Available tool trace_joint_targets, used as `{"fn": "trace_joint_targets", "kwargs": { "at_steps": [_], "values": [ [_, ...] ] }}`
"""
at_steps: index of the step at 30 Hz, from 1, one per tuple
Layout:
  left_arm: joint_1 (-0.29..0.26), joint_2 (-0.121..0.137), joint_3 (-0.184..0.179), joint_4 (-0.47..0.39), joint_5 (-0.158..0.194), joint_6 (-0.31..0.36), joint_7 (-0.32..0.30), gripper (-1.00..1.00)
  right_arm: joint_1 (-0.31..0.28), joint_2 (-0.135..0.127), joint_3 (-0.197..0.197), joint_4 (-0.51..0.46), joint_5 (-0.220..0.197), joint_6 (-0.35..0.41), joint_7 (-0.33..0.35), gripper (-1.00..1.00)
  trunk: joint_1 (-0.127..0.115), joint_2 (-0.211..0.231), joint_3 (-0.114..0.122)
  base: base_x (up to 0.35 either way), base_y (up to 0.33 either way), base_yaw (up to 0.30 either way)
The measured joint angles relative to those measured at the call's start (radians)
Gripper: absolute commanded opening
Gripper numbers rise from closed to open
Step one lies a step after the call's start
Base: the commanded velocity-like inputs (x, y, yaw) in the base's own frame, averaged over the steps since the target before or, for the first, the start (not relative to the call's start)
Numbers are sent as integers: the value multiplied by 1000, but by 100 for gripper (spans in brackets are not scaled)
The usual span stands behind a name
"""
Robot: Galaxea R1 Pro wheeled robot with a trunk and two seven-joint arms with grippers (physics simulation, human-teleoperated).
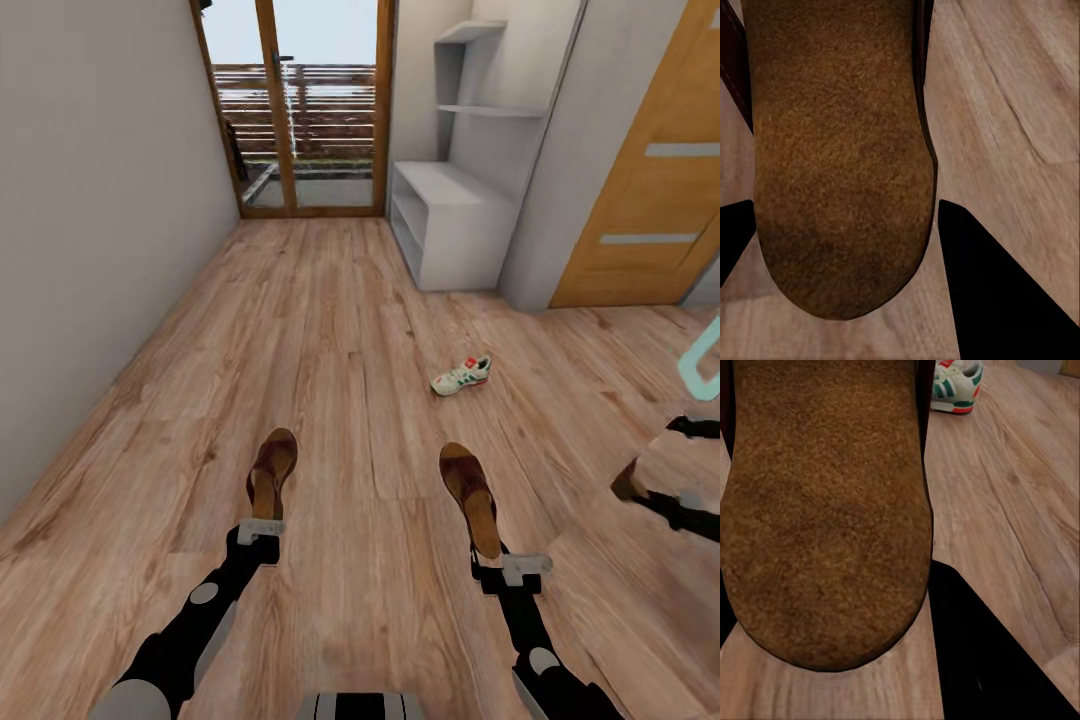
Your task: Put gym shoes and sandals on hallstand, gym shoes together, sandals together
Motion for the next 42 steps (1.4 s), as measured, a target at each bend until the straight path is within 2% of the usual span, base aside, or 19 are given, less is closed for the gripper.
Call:
{"fn": "trace_joint_targets", "kwargs": {
  "at_steps": [23,42],
  "values": [
    [0,0,0,0,0,-1,0,-100,0,0,1,0,1,0,1,-100,0,0,0,346,153,0],
    [0,0,0,0,0,-2,-1,-100,0,0,1,11,1,0,1,-100,0,0,0,349,59,0]
  ]
}}
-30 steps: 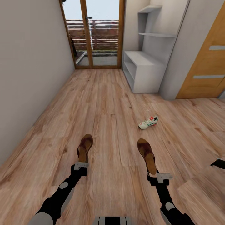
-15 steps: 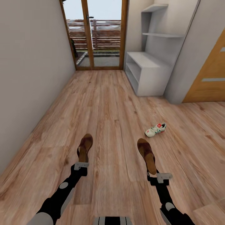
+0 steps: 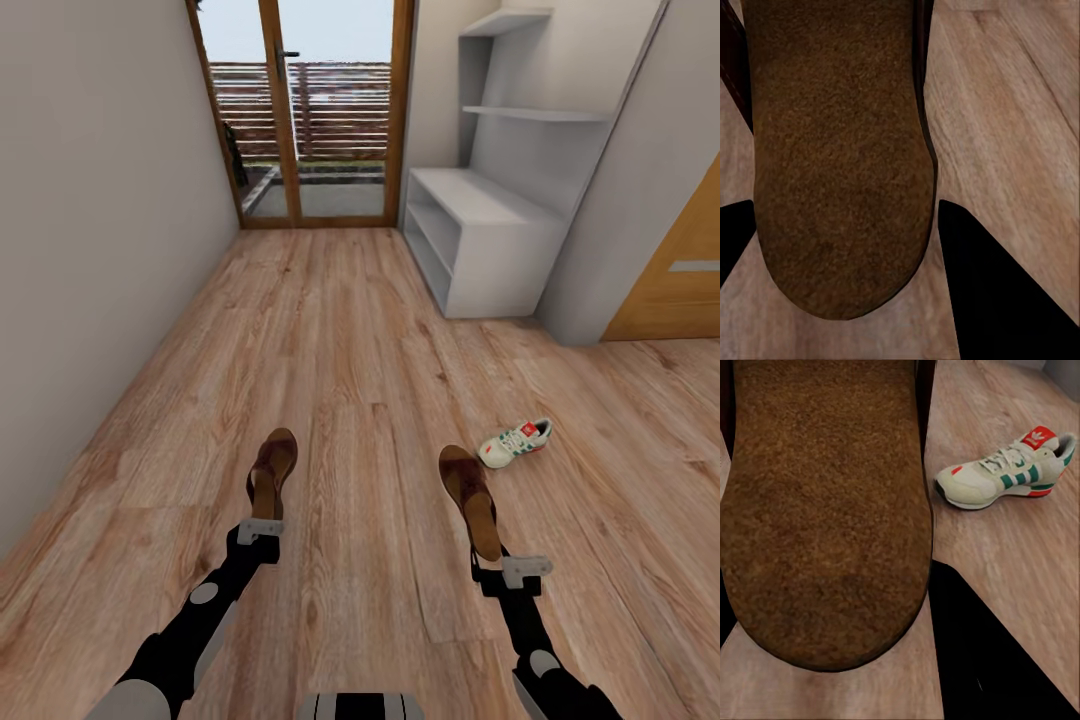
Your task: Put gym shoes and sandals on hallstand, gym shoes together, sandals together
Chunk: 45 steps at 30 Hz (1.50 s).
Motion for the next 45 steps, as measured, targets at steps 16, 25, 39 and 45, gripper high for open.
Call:
{"fn": "trace_joint_targets", "kwargs": {
  "at_steps": [16,25,39,45],
  "values": [
    [0,0,0,0,0,0,0,-100,0,0,0,10,1,0,1,-100,0,0,0,350,179,0],
    [0,0,-2,0,0,0,1,-100,0,1,2,11,2,0,1,-100,0,0,0,350,122,0],
    [0,-2,4,-68,3,-1,0,-100,0,1,0,11,3,0,0,-100,0,0,0,140,31,0],
    [0,0,8,-122,5,4,0,-100,0,1,0,10,3,0,0,-100,1,-1,-12,4,1,0]
  ]
}}
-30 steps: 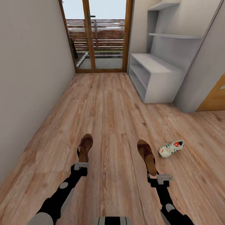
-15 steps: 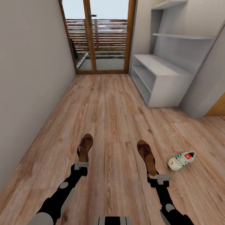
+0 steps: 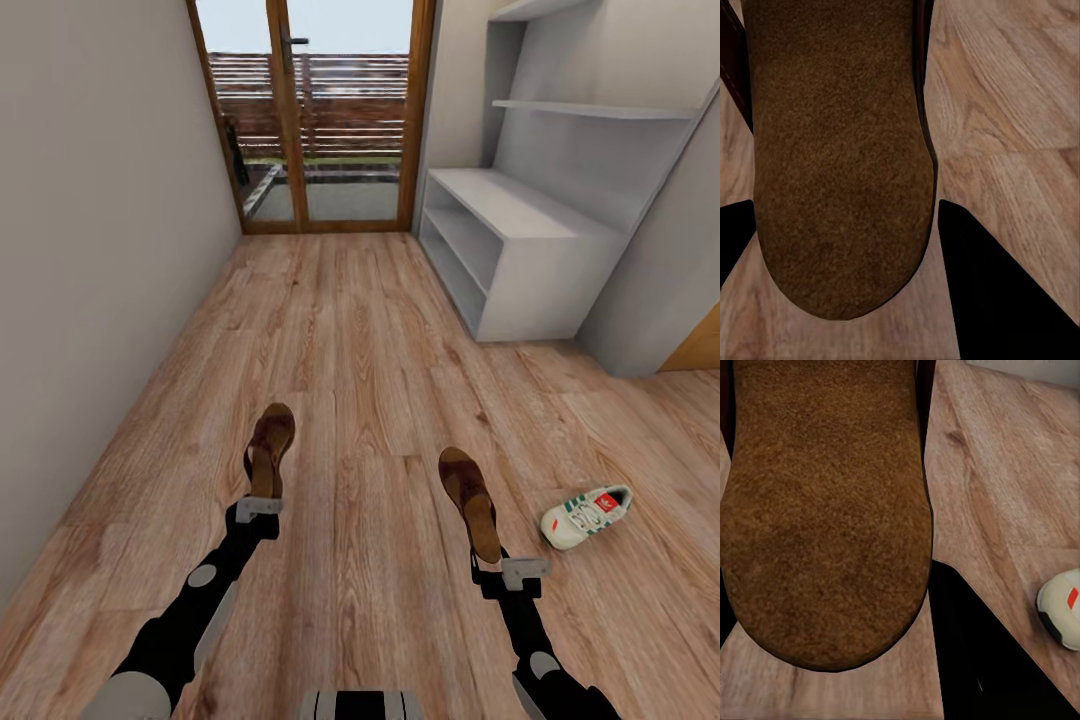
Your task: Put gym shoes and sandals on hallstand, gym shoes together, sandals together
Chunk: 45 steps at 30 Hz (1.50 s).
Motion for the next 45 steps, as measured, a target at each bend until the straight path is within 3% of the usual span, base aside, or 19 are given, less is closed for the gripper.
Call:
{"fn": "trace_joint_targets", "kwargs": {
  "at_steps": [18,28,45],
  "values": [
    [0,0,0,-20,0,0,0,-100,0,0,0,0,0,-3,0,-100,5,-3,-46,0,0,0],
    [0,0,0,-20,0,-1,0,-100,0,0,0,0,0,-3,-1,-100,5,-3,-46,61,0,0],
    [0,0,0,-20,0,1,0,-100,0,0,0,0,0,-5,0,-100,5,-3,-32,324,84,0]
  ]
}}
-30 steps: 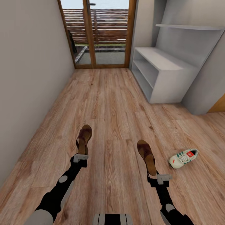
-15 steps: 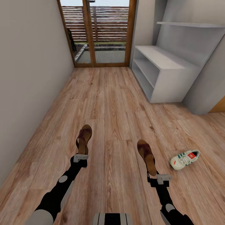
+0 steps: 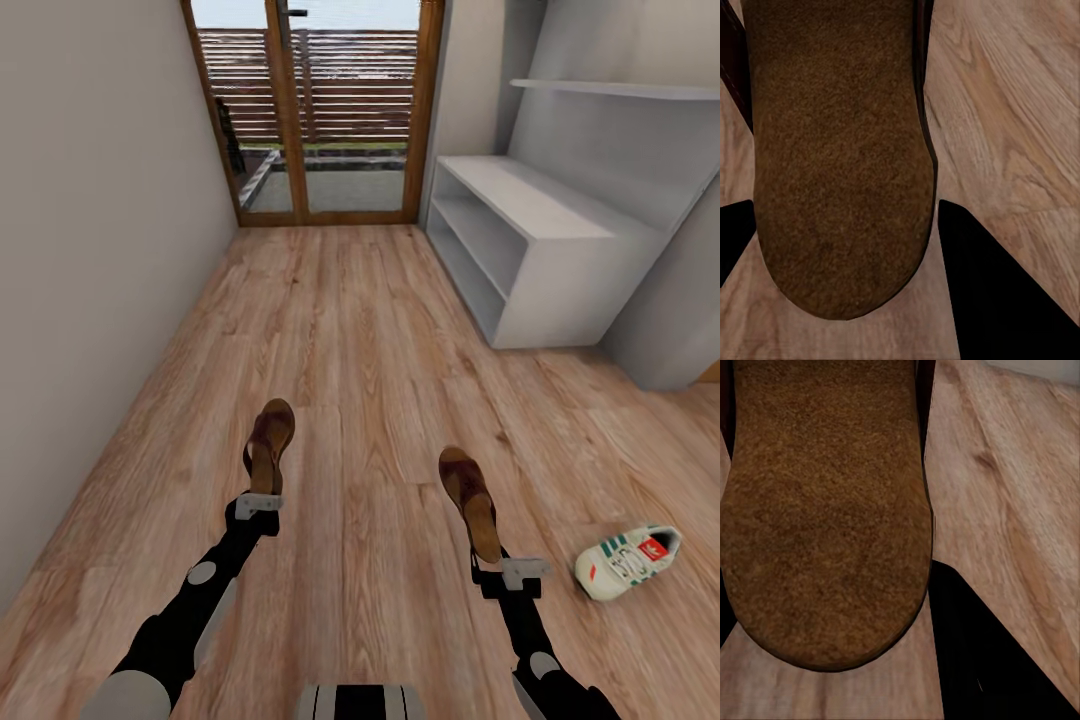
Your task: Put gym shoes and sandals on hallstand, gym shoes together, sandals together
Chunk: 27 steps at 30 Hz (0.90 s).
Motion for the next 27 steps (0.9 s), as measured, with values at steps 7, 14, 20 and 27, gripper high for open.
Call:
{"fn": "trace_joint_targets", "kwargs": {
  "at_steps": [7,14,20,27],
  "values": [
    [0,0,0,1,0,0,0,-100,0,0,0,0,0,0,0,-100,0,0,11,346,129,-28],
    [0,0,0,2,0,0,0,-100,0,0,1,-1,0,0,1,-100,0,0,23,346,131,-64],
    [0,0,0,4,-1,0,0,-100,0,0,1,0,0,0,1,-100,0,0,32,346,132,-72],
    [0,0,0,5,-1,0,0,-100,0,0,1,0,1,0,1,-100,0,0,44,345,147,-70]
  ]
}}
